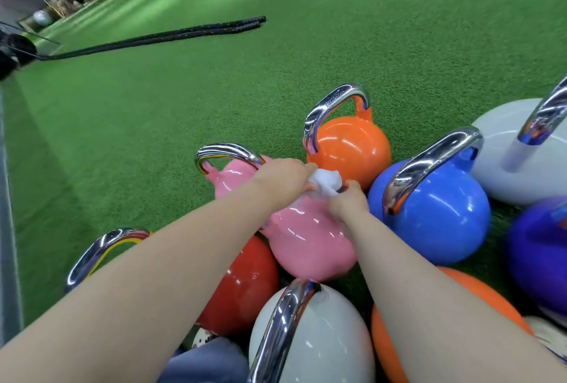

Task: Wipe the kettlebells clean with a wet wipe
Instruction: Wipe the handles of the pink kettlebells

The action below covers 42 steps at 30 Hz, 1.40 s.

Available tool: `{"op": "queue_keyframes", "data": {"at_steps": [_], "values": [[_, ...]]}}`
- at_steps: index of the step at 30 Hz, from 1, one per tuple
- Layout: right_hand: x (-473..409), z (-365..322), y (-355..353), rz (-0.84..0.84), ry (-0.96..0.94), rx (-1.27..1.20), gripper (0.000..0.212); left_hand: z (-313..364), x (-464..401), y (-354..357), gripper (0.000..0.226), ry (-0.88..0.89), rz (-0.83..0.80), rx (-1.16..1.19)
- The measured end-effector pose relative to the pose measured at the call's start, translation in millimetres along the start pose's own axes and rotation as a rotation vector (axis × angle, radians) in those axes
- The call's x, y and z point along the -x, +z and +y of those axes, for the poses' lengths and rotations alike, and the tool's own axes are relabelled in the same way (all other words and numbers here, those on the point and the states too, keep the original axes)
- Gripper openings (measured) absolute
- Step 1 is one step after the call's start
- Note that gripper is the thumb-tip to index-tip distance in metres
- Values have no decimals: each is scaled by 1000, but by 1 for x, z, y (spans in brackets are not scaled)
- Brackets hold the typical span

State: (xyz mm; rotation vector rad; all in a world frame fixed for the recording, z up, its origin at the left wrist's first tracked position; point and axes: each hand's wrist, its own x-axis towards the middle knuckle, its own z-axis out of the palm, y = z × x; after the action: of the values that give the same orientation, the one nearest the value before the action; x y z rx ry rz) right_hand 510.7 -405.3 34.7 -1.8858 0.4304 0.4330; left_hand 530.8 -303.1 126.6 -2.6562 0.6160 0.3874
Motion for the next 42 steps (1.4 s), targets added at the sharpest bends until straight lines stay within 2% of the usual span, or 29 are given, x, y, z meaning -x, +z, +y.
{"op": "queue_keyframes", "data": {"at_steps": [3,4,6,7,10,12,14,15,16,17,19,22,27,32,35,38,42], "values": [[5,5,-8,-11,160,-168,46,9,-10,-11,35,27,-48,-44],[11,3,-14,-84,194,-114,42,14,-14,-13,32,27,-84,-52],[12,1,-18,-127,200,298,39,26,-24,-16,30,7,-161,-57],[12,1,-19,-99,245,316,39,33,-29,-18,30,-7,-189,-54],[7,6,-21,-46,208,301,41,54,-35,-32,32,-21,-219,-69],[11,18,-15,-16,188,193,42,69,-37,-40,36,-3,-217,-78],[10,15,-17,30,275,67,46,78,-37,-42,39,35,-257,-165],[13,9,-18,2,291,-168,52,76,-37,-39,39,29,-285,-198],[13,6,-17,21,385,-495,54,72,-38,-34,39,14,-308,-205],[14,5,-13,74,446,-826,49,67,-39,-30,37,18,-308,-222],[18,7,-6,159,311,-911,40,58,-39,-21,28,31,-294,-265],[15,8,1,169,171,-782,43,43,-38,-11,22,16,-156,-246],[27,-4,-5,201,-192,-385,51,22,-14,-1,34,-90,31,-132],[25,-9,-10,170,-241,-265,50,19,9,19,40,-176,217,9],[19,-13,-18,88,-283,-111,40,20,2,14,35,-191,181,29],[9,-17,-26,6,-302,6,36,12,-11,3,34,-153,23,91],[0,-18,-29,-79,-273,119,42,-5,-31,-7,38,-104,-197,285]]}}
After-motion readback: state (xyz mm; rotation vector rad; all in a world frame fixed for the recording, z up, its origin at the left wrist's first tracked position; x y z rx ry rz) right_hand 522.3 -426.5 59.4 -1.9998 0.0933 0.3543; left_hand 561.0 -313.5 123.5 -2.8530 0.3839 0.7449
